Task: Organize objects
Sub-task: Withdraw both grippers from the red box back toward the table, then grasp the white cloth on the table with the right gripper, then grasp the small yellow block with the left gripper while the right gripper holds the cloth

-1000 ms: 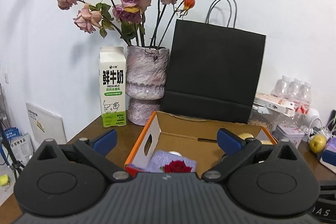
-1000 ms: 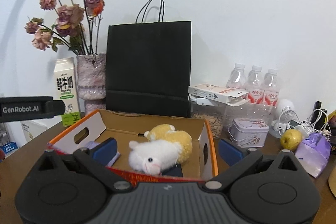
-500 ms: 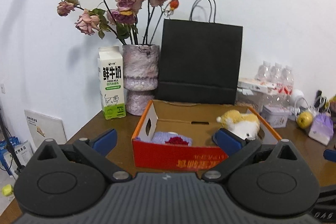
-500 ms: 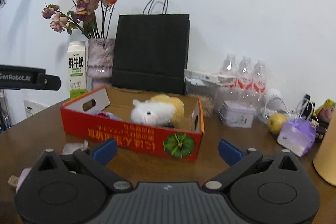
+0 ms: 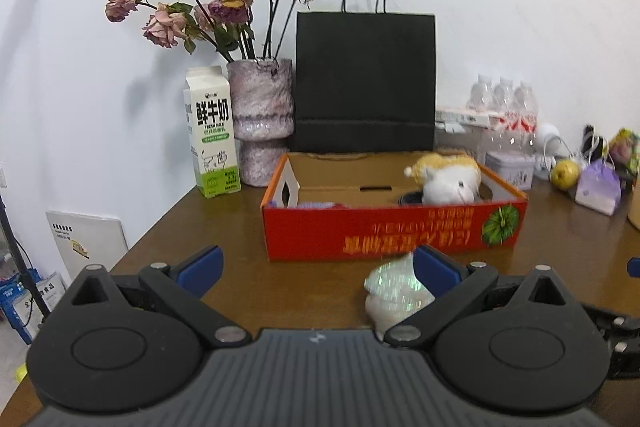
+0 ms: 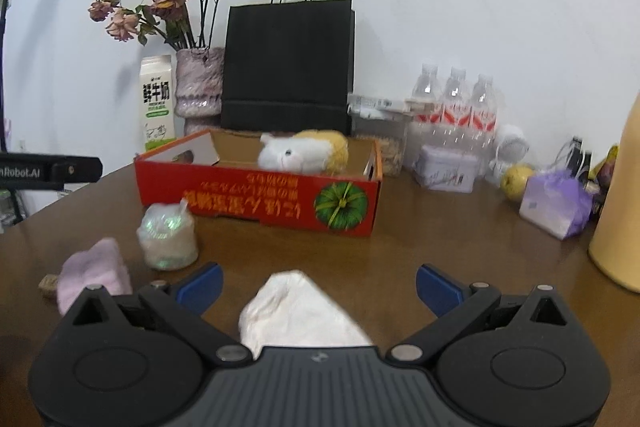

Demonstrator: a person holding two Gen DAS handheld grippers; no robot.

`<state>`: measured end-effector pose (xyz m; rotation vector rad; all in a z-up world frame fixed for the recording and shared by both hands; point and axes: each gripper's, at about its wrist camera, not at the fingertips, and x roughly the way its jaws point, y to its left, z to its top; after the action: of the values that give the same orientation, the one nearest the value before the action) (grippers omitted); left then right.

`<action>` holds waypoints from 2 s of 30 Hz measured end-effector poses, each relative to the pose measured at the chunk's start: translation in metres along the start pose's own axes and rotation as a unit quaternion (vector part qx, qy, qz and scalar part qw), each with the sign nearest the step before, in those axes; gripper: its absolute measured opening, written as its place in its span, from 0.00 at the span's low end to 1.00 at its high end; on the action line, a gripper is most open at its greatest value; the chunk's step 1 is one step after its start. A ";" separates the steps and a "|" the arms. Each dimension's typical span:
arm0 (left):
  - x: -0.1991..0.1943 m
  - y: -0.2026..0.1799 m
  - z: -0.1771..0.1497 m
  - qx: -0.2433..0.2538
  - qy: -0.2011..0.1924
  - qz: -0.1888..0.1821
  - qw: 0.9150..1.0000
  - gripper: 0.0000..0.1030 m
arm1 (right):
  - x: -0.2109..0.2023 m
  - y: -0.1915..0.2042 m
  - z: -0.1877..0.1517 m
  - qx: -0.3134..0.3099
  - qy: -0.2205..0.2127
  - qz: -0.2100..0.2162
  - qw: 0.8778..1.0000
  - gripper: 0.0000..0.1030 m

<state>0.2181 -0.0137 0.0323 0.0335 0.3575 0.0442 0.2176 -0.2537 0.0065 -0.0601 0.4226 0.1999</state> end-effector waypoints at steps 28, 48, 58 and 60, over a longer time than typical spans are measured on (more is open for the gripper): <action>-0.013 0.056 -0.023 -0.021 0.028 -0.004 0.999 1.00 | 0.010 0.006 -0.020 -0.007 0.087 0.009 0.996 1.00; -0.006 0.061 -0.025 -0.027 0.045 -0.003 0.999 1.00 | 0.078 -0.001 0.000 -0.026 0.133 0.080 0.987 0.94; -0.006 0.060 -0.025 -0.027 0.043 -0.002 0.999 1.00 | 0.060 0.014 -0.003 -0.039 0.108 0.082 0.990 0.50; -0.006 0.060 -0.025 -0.027 0.041 -0.002 0.999 1.00 | 0.056 0.017 -0.004 -0.040 0.106 0.073 0.991 0.47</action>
<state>0.2012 0.0469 0.0138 -0.0233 0.4376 0.0508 0.2623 -0.2276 -0.0205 -0.1303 0.6307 0.3568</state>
